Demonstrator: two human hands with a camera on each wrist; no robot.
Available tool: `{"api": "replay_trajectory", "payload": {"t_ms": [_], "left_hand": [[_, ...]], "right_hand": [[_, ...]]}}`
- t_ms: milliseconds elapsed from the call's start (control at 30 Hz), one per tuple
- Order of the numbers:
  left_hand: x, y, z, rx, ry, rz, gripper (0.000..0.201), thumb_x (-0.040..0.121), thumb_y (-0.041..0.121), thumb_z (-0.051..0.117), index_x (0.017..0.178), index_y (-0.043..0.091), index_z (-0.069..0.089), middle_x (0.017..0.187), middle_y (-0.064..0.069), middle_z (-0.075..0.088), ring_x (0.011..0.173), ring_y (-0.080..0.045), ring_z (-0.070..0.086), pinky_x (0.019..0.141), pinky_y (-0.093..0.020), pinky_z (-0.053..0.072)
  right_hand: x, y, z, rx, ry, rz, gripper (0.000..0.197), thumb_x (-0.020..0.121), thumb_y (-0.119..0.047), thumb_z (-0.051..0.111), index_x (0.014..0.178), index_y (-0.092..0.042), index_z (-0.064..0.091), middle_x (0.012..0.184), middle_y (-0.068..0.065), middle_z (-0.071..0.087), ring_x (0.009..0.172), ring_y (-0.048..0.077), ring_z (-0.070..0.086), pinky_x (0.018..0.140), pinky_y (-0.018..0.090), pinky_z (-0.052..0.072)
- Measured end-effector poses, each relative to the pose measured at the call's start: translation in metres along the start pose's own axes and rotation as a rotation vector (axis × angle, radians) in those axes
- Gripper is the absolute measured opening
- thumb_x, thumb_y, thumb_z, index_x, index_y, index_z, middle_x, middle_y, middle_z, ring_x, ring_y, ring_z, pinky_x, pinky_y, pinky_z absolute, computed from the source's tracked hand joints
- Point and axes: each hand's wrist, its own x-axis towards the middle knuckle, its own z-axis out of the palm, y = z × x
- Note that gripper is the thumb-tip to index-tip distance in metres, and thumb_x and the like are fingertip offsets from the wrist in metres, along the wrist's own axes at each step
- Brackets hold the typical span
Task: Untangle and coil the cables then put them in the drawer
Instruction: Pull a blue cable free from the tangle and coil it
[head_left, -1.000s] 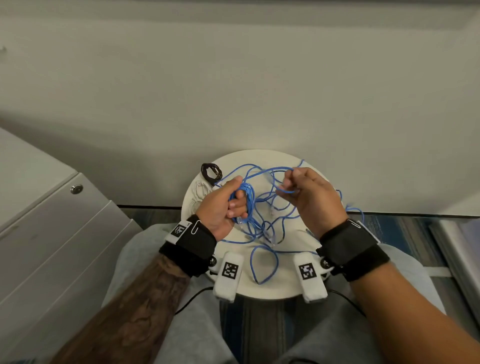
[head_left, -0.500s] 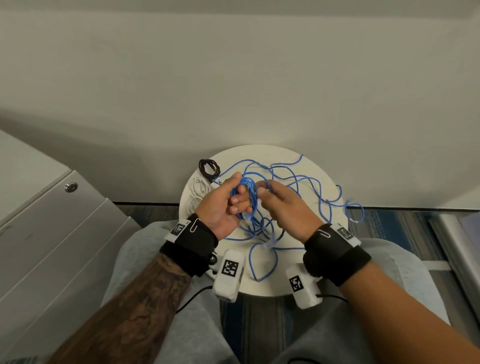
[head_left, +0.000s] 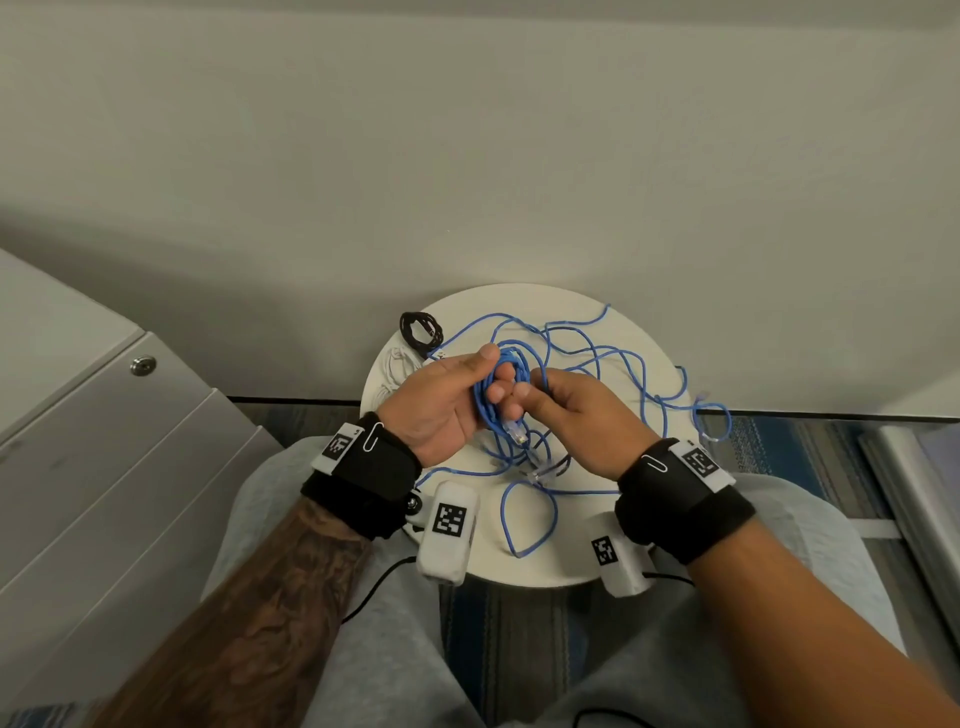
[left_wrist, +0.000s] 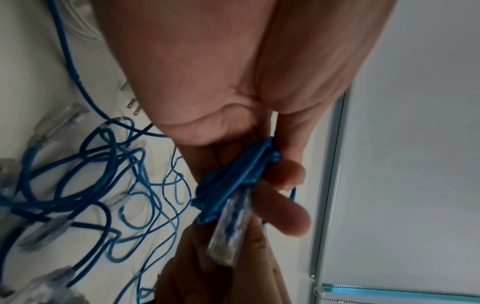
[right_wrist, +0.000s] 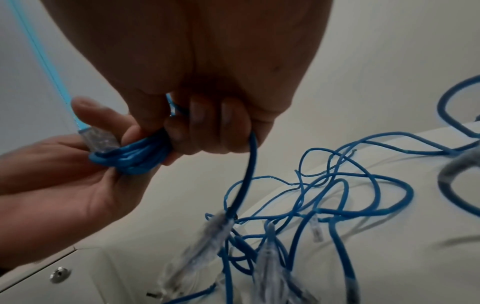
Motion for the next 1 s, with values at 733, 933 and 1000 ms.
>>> {"api": "replay_trajectory", "payload": {"t_ms": [733,933,1000], "left_hand": [[0.005,-0.001,-0.012,-0.192,0.305,0.168,0.023,0.103,0.027,0.044,0.081,0.019,0.047,0.062,0.004,0.028,0.055,-0.009,0.026,0.046,-0.017,0.032],[0.005,-0.003,-0.016,-0.169,0.27,0.226,0.026,0.105,0.025,0.039,0.125,0.029,0.054,0.068,0.004,0.037,0.058,-0.007,0.036,0.054,-0.022,0.032],[0.004,-0.003,-0.016,-0.143,0.274,0.255,0.029,0.105,0.023,0.037,0.127,0.026,0.055,0.068,0.004,0.037,0.057,-0.007,0.036,0.05,-0.019,0.034]], "right_hand": [[-0.001,0.021,-0.023,0.294,0.253,0.131,0.013,0.097,-0.019,0.063,0.093,-0.024,0.074,0.098,0.0,0.073,0.092,0.014,0.066,0.085,0.031,0.055],[-0.004,0.021,-0.022,0.199,0.282,0.175,0.015,0.097,-0.03,0.063,0.099,-0.021,0.075,0.092,0.001,0.073,0.077,0.01,0.067,0.065,0.025,0.053],[-0.003,0.023,-0.019,0.217,0.247,0.187,0.012,0.098,-0.024,0.062,0.1,-0.02,0.073,0.089,0.004,0.073,0.076,0.014,0.071,0.065,0.029,0.054]]}}
